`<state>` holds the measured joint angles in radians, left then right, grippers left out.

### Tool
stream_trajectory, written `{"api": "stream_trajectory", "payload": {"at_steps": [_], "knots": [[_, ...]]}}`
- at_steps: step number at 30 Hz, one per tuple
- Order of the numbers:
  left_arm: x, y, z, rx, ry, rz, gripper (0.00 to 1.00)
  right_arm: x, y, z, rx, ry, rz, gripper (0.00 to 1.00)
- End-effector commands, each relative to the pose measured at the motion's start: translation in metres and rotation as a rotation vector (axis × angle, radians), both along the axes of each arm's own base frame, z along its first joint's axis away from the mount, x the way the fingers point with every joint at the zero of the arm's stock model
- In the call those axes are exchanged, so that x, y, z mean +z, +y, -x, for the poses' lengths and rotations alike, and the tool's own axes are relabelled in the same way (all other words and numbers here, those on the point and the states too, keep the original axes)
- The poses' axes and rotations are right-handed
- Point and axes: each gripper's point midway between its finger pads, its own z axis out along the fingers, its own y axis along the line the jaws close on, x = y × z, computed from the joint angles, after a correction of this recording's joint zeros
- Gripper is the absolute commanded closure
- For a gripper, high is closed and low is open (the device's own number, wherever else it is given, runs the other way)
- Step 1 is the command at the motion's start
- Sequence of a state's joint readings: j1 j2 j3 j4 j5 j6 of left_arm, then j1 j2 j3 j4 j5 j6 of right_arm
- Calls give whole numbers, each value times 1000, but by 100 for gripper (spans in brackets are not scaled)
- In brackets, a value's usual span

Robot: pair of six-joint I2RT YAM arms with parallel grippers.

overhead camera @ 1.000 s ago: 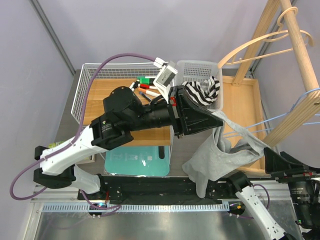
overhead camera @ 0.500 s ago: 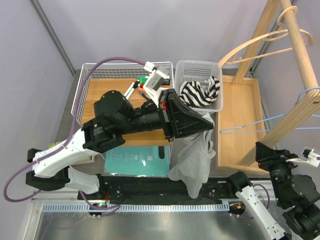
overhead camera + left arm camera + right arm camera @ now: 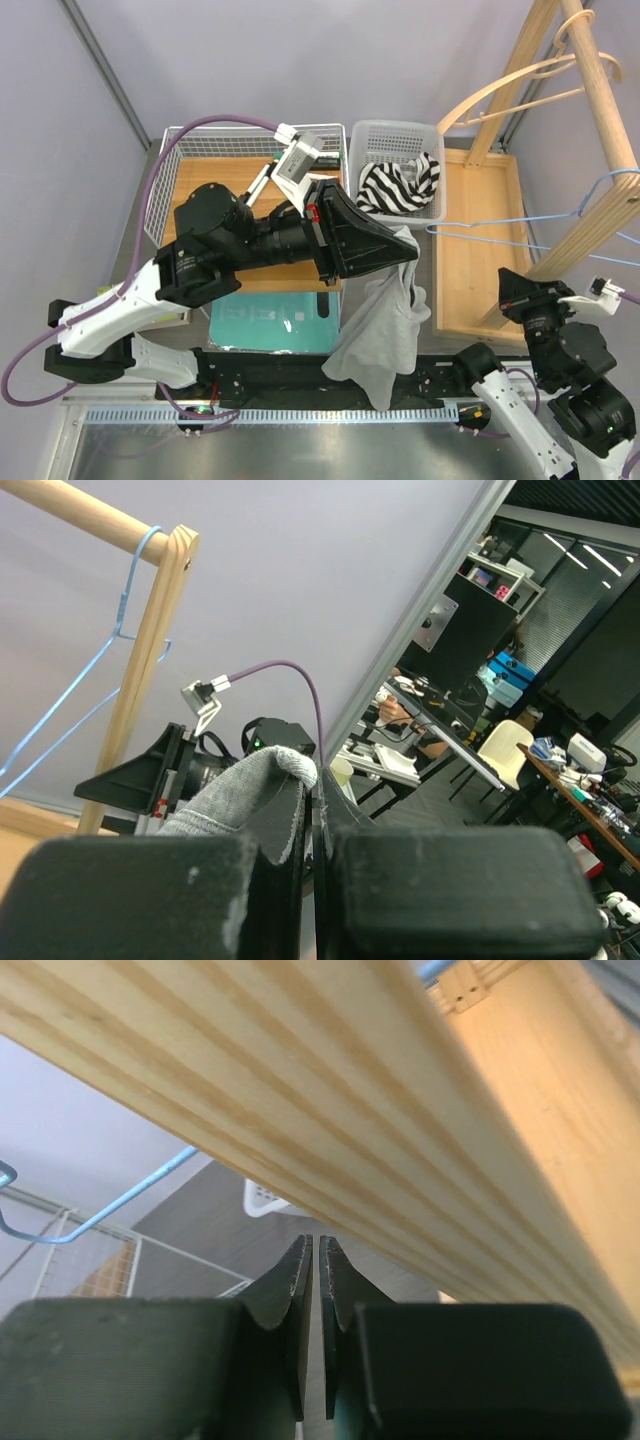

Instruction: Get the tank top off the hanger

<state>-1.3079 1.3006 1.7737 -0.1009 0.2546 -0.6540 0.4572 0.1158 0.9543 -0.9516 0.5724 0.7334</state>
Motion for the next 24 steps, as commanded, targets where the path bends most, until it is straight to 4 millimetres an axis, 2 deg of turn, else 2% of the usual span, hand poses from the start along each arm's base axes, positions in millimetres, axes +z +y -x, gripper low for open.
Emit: {"api": "stream_trajectory", "payload": {"at_steps": [1,4,6,10,12,13,15,17,19,22,23,24], "knots": [[21,12,8,-19,-21,84,100,-6,27,-29,51,7,-74,88],[21,11,8,-23,-19,83,100,-18,10,-34,-60,24,-56,88],[20,11,9,-30,-14,82,100,-16,-5,-30,-133,-2,-65,88],[20,12,10,-33,-13,81,100,-7,-53,-13,-378,-43,-55,87],[20,10,10,-36,-11,81,100,-5,-64,-9,-433,-35,-21,86],[21,10,11,-40,-12,82,100,2,-77,-2,-502,-43,0,86],[19,6,11,-46,-9,74,100,4,-85,1,-539,-16,47,86],[20,5,12,-49,-11,77,100,12,-98,11,-590,-18,61,84],[18,2,11,-51,-9,71,100,21,-99,16,-548,-44,25,83],[17,-3,10,-49,-11,65,100,25,-85,18,-398,-66,-5,73],[17,-3,10,-48,-13,66,100,28,-78,17,-337,-78,-4,66],[18,-5,10,-50,-12,65,100,28,-53,14,-170,-68,59,61]]}}
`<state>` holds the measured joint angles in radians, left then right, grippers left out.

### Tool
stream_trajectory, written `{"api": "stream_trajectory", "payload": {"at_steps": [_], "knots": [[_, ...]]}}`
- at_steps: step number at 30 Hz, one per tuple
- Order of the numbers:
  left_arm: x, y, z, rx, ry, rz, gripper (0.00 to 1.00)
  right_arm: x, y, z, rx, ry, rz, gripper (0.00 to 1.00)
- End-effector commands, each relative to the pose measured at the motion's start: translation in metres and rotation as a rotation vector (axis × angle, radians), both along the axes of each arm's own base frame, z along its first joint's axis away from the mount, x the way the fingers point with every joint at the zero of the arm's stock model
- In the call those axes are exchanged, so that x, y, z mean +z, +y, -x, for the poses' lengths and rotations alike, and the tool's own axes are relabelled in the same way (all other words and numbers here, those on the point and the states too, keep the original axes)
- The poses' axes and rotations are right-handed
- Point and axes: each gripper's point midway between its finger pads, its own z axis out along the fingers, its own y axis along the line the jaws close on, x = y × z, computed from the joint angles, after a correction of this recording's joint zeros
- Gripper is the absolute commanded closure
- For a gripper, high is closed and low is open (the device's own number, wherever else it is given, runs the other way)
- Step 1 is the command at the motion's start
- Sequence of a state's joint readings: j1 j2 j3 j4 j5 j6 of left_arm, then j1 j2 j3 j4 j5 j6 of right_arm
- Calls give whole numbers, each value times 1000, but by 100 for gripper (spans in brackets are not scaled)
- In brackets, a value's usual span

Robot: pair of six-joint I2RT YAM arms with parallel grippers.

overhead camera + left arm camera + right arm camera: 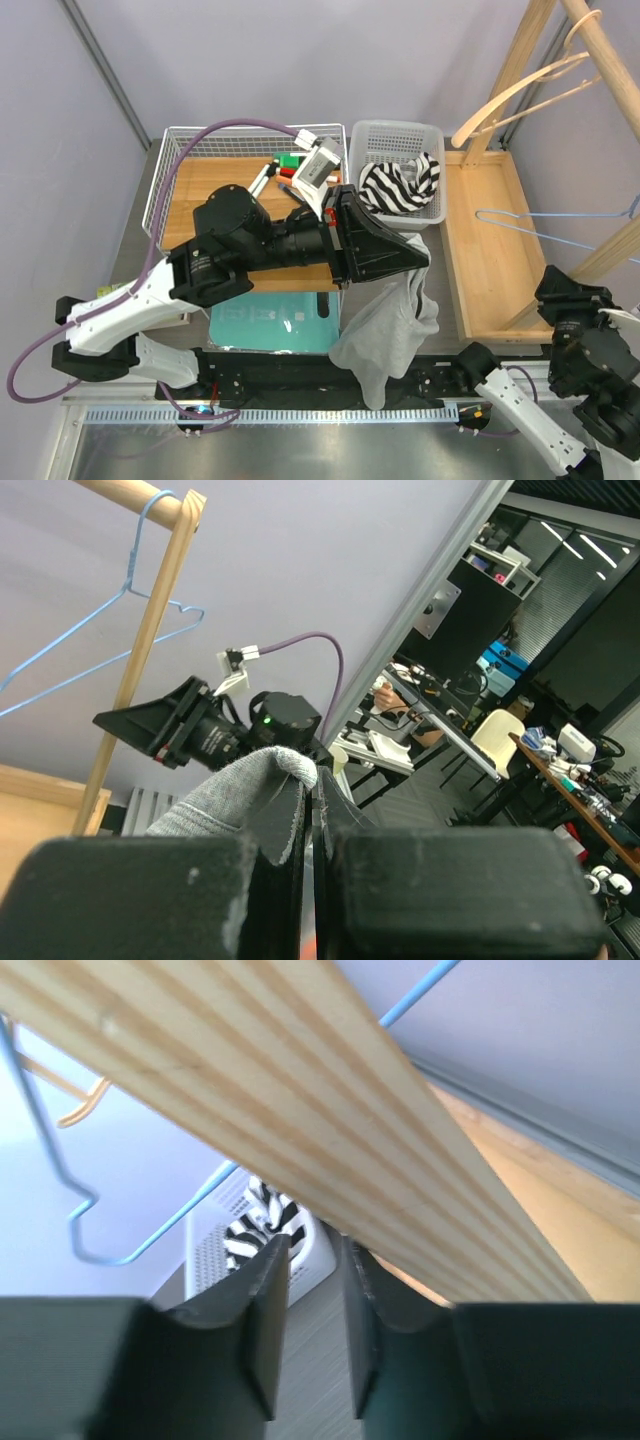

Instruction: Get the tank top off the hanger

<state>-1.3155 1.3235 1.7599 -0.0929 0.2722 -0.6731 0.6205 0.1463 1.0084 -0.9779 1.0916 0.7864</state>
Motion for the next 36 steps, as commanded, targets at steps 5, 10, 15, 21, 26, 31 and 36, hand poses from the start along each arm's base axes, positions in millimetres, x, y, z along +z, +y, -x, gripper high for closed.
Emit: {"api": "stream_trajectory", "payload": {"at_steps": [5,10,15,21,26,31,36], "knots": [[29,-4,7,-40,-28,78,100,26,84,20,613,-20,141,28],[40,-6,6,-37,-39,97,100,41,162,58,1121,-75,239,8],[49,-15,4,-39,-40,117,100,45,216,91,1505,-118,319,0],[64,-23,-1,-21,-59,130,100,51,234,115,1671,-217,373,0],[67,-32,0,-39,-51,142,100,45,242,113,1691,-215,364,0],[81,-32,6,-86,-41,195,100,44,245,100,1656,-199,364,0],[86,-40,12,-147,-5,220,100,55,247,78,1596,-202,350,0]]}}
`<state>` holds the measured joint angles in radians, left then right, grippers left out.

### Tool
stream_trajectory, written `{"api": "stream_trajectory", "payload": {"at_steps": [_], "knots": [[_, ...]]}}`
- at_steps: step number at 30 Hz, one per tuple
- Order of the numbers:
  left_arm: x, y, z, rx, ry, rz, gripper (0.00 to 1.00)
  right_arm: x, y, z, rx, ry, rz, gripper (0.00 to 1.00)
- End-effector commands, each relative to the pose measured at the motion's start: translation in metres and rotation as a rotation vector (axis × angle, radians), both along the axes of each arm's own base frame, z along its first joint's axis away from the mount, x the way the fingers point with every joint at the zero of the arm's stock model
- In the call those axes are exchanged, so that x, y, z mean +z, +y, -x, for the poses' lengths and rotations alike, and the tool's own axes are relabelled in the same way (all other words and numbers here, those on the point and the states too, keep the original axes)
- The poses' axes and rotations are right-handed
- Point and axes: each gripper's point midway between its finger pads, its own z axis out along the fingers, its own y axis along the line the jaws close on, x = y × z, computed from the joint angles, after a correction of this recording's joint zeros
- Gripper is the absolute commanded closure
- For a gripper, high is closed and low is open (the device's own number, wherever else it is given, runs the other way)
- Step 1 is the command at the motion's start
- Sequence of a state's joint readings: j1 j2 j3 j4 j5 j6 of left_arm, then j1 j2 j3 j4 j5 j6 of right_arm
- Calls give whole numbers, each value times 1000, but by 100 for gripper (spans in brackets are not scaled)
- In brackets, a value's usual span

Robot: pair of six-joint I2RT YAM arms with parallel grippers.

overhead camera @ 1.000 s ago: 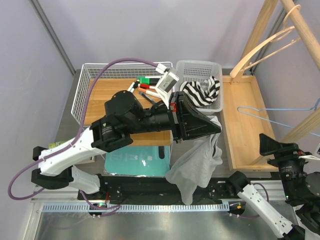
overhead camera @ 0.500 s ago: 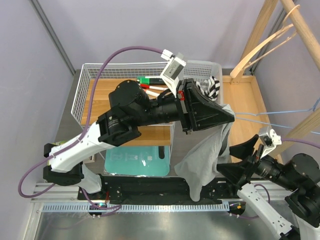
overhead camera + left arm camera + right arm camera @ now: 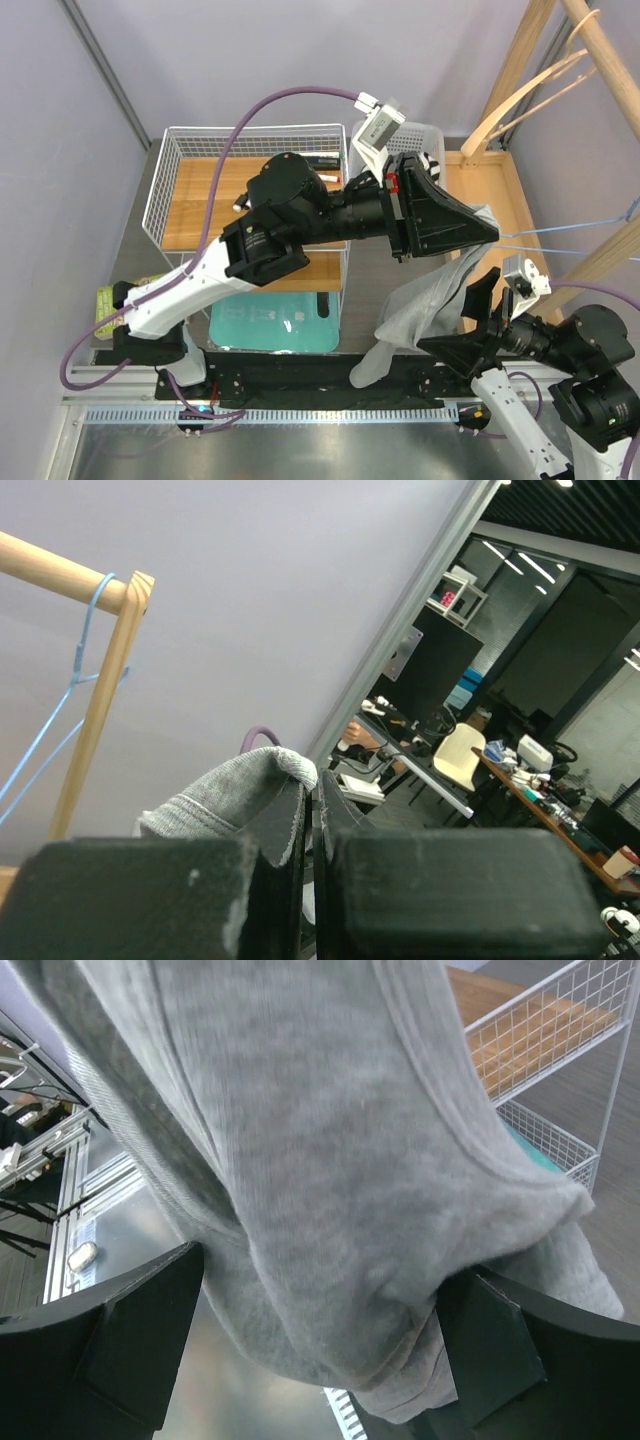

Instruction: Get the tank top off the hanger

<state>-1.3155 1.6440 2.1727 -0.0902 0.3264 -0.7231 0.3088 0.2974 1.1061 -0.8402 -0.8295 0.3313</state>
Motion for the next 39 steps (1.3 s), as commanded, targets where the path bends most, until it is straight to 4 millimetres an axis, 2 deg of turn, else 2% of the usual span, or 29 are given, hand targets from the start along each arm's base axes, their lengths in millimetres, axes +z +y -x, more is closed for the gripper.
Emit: {"api": "stream_trajectory", "payload": {"at_steps": [1,9,11,12,13,14,15,17,18,20,21,23,24,25,26,27,28,29,31,32,33,34,35,36,38,39], "knots": [[42,19,18,-88,-6,149,100,23,7,-21,-11,-50,-32,0],[47,18,29,-176,25,180,100,36,12,-50,-41,-45,-68,0],[47,18,31,-189,29,185,100,39,13,-58,-56,-37,-80,6],[48,19,32,-198,26,193,100,39,14,-61,-59,-23,-90,10],[49,19,33,-209,30,196,100,46,16,-65,-59,-45,-112,22],[48,17,35,-216,32,194,100,49,17,-68,-61,-45,-130,29],[49,18,36,-220,31,197,100,51,17,-73,-77,-17,-162,42],[44,14,38,-232,36,183,100,67,18,-77,-74,-53,-205,55],[38,11,38,-234,39,169,100,77,20,-77,-63,-67,-234,67],[36,13,39,-233,36,163,100,90,21,-81,-62,-79,-253,79],[33,13,39,-228,33,155,100,96,20,-82,-67,-89,-257,89],[23,15,33,-171,12,117,100,111,18,-88,-96,-109,-255,97],[20,18,31,-147,2,104,100,109,16,-93,-122,-85,-237,99],[7,12,21,-89,6,68,99,111,14,-99,-152,-100,-224,99],[9,27,19,-38,-32,64,96,121,12,-98,-166,-124,-224,99],[8,32,13,8,-45,65,90,119,12,-108,-190,-98,-209,99],[-2,33,8,46,-47,30,87,121,7,-117,-237,-107,-199,99],[-17,33,-4,114,-35,-13,83,131,4,-119,-264,-126,-198,99],[-15,57,-9,183,-77,-6,68,124,2,-144,-325,-70,-156,99],[-26,58,-16,223,-76,-33,56,133,-4,-152,-377,-88,-150,99],[-18,76,-14,243,-96,-8,51,132,-3,-164,-391,-72,-140,99],[-19,82,-14,252,-101,-8,48,134,-3,-171,-403,-69,-138,99],[-25,85,-16,265,-101,-21,42,145,-4,-174,-415,-85,-153,99],[-20,99,-13,271,-110,-3,40,145,-1,-187,-419,-75,-148,99],[-24,106,-13,277,-110,-16,16,161,-1,-194,-429,-101,-166,99],[-21,116,-10,278,-111,-3,11,164,-1,-202,-442,-101,-164,99]]}}
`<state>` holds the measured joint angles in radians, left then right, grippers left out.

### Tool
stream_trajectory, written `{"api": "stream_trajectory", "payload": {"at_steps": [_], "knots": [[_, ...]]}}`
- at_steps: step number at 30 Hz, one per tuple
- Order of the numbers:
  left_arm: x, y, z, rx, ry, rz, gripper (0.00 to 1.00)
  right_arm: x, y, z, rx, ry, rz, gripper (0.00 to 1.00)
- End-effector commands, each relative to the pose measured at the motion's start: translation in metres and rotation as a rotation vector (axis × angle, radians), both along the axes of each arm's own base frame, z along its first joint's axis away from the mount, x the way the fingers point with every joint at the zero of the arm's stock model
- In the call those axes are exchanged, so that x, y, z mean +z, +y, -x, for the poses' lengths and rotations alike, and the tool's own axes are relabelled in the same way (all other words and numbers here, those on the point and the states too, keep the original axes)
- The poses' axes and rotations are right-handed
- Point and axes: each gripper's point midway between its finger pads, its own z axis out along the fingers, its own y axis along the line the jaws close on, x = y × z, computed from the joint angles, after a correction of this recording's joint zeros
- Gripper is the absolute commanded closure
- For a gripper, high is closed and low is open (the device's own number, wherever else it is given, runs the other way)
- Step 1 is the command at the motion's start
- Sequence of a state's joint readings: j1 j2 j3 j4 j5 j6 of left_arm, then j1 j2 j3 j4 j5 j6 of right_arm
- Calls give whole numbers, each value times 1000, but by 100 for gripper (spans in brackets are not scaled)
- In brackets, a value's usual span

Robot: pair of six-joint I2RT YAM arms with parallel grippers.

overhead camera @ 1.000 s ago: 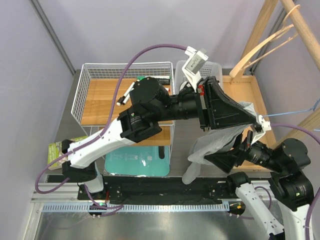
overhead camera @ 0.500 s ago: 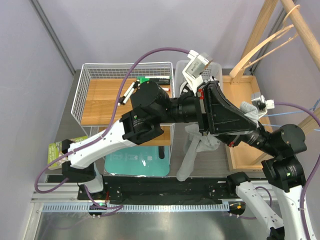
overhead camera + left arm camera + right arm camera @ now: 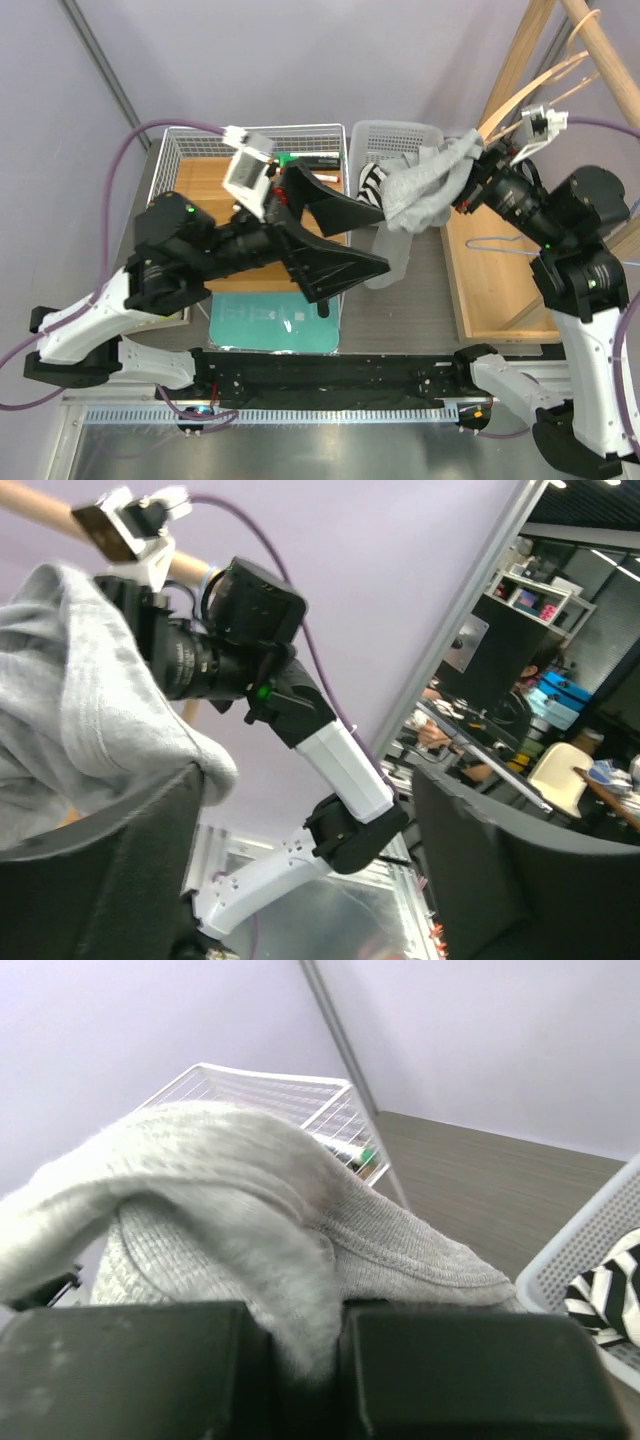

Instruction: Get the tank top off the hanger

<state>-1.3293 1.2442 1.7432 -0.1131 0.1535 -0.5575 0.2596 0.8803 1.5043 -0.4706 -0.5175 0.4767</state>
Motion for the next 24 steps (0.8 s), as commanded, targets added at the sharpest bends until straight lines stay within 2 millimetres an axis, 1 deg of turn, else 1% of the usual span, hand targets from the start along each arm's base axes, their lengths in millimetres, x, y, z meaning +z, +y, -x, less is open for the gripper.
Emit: {"api": "stream_trajectory", "payload": {"at_steps": [1,3,4,5,6,7,8,9,10,11,12,13,14,16,17,18,20,21,22,23,24], "knots": [[2,30,-2,62,-38,10,10,28,-7,-41,-108,-45,0,99],[-4,35,2,46,-33,6,7,30,-15,-62,-190,-45,21,99],[-10,40,5,34,-24,-1,7,40,-20,-66,-226,-65,21,99],[-13,41,5,35,-18,-4,7,32,-20,-85,-254,-34,41,99],[-16,44,7,27,-17,-6,7,34,-26,-95,-300,-40,58,99],[-22,47,9,23,-14,-13,7,42,-28,-100,-318,-55,58,99],[-23,50,10,19,-13,-13,7,36,-26,-115,-330,-34,72,99],[-25,51,10,19,-12,-16,7,34,-29,-125,-357,-28,81,99],[-26,57,12,20,-13,-18,8,39,-29,-128,-365,-37,81,99],[-26,59,12,22,-15,-16,9,31,-27,-144,-375,-13,94,99],[-28,61,12,22,-14,-22,9,29,-29,-151,-396,-7,100,99],[-25,69,14,22,-21,-9,10,30,-29,-157,-404,-7,101,99],[-25,70,15,21,-21,-9,10,18,-26,-171,-406,21,117,99],[-24,75,16,21,-27,-2,10,10,-27,-185,-431,44,126,99],[-23,79,17,20,-30,3,10,-1,-24,-196,-436,66,139,99],[-23,81,17,22,-32,6,10,-7,-30,-204,-485,85,150,99],[-23,85,19,21,-34,9,10,-23,-27,-211,-525,114,199,99],[-24,86,18,22,-34,8,10,-36,-24,-219,-545,137,234,99],[-24,87,18,24,-34,9,10,-45,-33,-223,-617,151,280,99],[-24,88,18,25,-33,10,10,-54,-24,-224,-619,164,310,99],[-25,87,18,25,-33,8,10,-67,-24,-230,-638,187,341,99]]}}
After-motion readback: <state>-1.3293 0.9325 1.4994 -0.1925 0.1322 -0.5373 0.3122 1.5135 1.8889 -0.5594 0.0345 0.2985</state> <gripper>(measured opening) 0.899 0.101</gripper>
